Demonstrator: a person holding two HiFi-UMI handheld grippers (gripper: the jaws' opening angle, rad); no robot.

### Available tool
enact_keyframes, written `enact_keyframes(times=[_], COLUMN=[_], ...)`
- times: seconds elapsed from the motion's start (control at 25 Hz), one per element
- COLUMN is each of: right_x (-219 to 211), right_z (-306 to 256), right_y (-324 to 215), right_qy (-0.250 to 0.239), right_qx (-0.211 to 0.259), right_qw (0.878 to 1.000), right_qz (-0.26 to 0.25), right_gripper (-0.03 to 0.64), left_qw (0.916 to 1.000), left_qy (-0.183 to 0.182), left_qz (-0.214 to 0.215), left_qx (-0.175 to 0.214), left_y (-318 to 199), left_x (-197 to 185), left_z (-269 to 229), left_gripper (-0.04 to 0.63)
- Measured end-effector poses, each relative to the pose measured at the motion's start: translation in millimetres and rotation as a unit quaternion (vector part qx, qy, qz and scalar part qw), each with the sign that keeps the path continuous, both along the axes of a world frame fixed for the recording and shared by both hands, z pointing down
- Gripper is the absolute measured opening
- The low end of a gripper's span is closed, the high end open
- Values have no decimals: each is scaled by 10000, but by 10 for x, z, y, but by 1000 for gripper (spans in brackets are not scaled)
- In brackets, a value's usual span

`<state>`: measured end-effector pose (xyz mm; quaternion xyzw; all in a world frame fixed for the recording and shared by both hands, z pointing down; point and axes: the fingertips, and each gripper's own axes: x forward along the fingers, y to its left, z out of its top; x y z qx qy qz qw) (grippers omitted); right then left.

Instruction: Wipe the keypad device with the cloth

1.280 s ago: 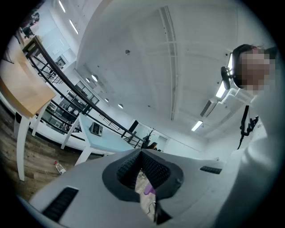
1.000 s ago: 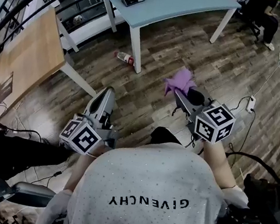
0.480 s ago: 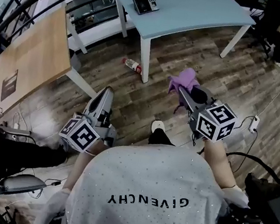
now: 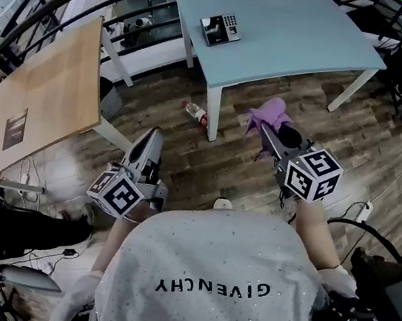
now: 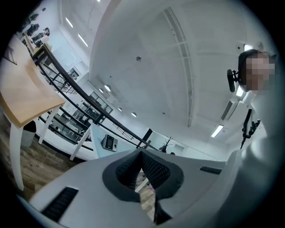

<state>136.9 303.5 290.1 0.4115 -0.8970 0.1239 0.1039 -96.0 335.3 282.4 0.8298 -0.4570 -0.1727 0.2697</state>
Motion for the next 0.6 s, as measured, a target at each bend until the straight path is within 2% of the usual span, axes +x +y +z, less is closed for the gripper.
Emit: enact_keyframes(times=[0.28,0.6], right_x=[192,320], right_z=[108,314], right_y=[-663,-1110], right_qy=[-25,-128], right_qx=[-39,-182], right_qw=[9997,9993], right_qz=[-225,-316], right_gripper=[66,66], left_qw=[9995,9994], left_qy=[183,27], left_qz=[-238,-318], left_qx=[-2,-162], left_y=[-566,-920], left_x=[208,361], left_z=[74,210], left_gripper=[0,0])
